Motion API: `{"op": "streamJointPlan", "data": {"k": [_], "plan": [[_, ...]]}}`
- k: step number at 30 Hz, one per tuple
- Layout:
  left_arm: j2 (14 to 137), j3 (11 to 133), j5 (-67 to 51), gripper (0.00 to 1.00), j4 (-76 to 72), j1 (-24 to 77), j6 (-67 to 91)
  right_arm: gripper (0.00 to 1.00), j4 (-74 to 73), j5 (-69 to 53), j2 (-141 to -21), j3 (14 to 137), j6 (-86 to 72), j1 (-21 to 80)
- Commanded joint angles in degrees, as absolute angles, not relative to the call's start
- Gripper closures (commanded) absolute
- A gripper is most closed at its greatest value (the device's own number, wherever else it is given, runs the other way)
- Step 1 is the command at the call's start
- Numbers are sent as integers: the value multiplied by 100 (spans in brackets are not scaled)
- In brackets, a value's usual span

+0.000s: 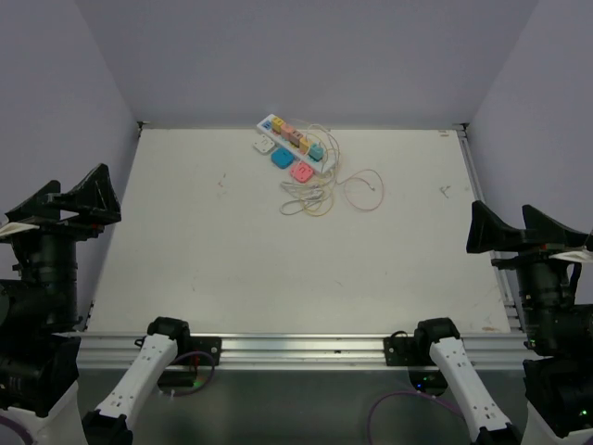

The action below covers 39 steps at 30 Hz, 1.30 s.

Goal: Pull the plug off the socket

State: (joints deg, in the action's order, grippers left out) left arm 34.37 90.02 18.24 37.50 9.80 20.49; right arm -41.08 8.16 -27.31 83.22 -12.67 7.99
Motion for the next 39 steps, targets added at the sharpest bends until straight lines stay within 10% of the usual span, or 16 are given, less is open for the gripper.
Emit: {"op": "streamJointPlan", "data": {"k": [1,18,39], "plan": [[3437,8938,1784,0,3480,1011,2136,1,-3832,826,-2769,8262,-1310,817],[3550,8052,1073,1,3085,1011,2601,1,-4138,695,-3145,7936,-1503,817],[3903,4845,518,1,1794,1011,1926,1,-3412,-589,-6783,6856,-2908,1054]]}}
